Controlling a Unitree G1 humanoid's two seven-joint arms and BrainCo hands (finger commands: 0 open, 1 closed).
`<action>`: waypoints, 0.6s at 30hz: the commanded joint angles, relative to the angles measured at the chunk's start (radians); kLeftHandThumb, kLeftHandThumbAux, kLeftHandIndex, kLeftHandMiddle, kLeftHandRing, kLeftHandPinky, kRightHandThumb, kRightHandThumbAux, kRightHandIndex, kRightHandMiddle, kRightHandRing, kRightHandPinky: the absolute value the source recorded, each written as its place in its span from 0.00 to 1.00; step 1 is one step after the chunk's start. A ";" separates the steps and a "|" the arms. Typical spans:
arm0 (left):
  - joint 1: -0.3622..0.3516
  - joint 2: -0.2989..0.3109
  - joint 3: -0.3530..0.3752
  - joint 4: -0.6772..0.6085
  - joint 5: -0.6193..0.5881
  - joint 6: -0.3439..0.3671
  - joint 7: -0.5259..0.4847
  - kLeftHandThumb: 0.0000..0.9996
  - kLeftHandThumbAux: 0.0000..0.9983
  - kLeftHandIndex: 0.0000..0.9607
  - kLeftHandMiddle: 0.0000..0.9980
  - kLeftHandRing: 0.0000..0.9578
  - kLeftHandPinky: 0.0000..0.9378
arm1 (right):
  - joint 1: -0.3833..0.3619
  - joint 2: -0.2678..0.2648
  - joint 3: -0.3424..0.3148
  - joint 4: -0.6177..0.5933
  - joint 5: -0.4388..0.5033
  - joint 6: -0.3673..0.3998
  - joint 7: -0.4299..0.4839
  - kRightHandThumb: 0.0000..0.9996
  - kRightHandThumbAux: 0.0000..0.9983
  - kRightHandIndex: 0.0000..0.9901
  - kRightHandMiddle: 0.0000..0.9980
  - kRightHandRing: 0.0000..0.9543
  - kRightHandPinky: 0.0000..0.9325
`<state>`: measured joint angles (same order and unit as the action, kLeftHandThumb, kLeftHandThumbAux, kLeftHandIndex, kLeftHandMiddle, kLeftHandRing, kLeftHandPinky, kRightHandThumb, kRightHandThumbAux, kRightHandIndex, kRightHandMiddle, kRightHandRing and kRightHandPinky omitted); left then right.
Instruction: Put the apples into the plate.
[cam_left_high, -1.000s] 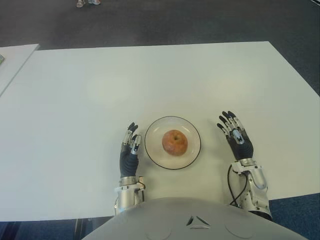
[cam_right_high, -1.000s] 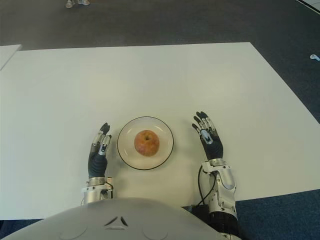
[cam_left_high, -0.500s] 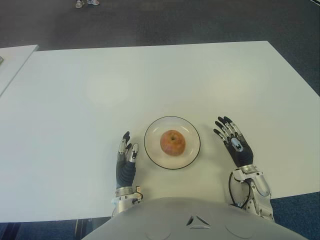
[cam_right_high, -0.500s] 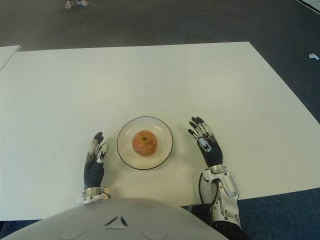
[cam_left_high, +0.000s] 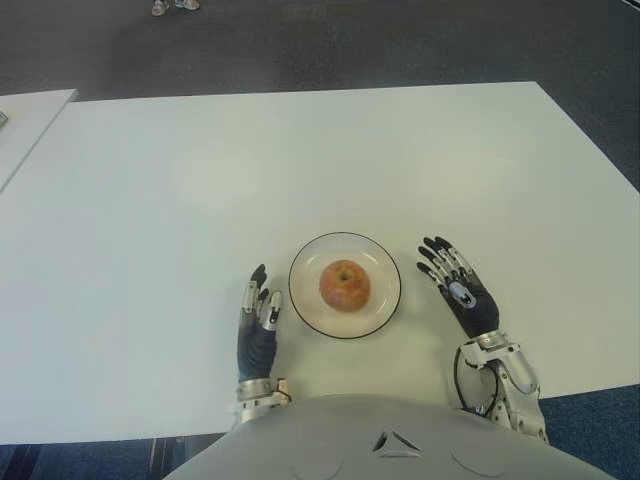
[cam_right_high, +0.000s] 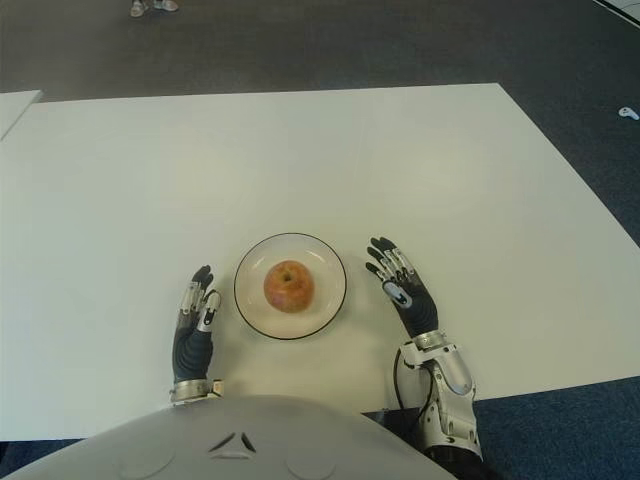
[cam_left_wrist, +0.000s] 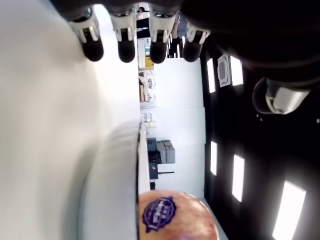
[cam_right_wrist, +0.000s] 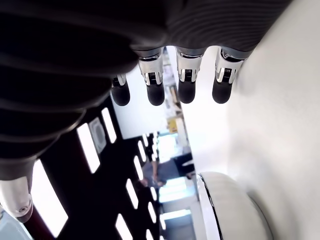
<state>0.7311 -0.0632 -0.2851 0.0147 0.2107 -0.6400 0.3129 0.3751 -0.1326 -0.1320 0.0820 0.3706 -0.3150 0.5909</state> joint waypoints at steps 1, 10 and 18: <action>0.009 0.008 -0.006 0.025 -0.017 -0.055 -0.027 0.09 0.28 0.00 0.00 0.00 0.00 | -0.009 -0.005 0.013 0.031 -0.041 -0.063 0.008 0.12 0.54 0.00 0.00 0.00 0.00; -0.020 0.006 0.041 0.141 -0.046 -0.151 -0.032 0.06 0.31 0.00 0.00 0.00 0.00 | -0.016 -0.003 0.030 0.093 -0.108 -0.228 0.006 0.12 0.54 0.00 0.00 0.00 0.00; 0.010 -0.014 0.071 0.088 -0.002 -0.152 -0.009 0.04 0.33 0.00 0.00 0.00 0.00 | -0.042 -0.001 0.038 0.202 -0.251 -0.472 -0.076 0.12 0.57 0.00 0.00 0.00 0.00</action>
<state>0.7360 -0.0663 -0.2249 0.0845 0.1897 -0.7928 0.2928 0.3476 -0.1378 -0.1018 0.2332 0.1658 -0.7101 0.5389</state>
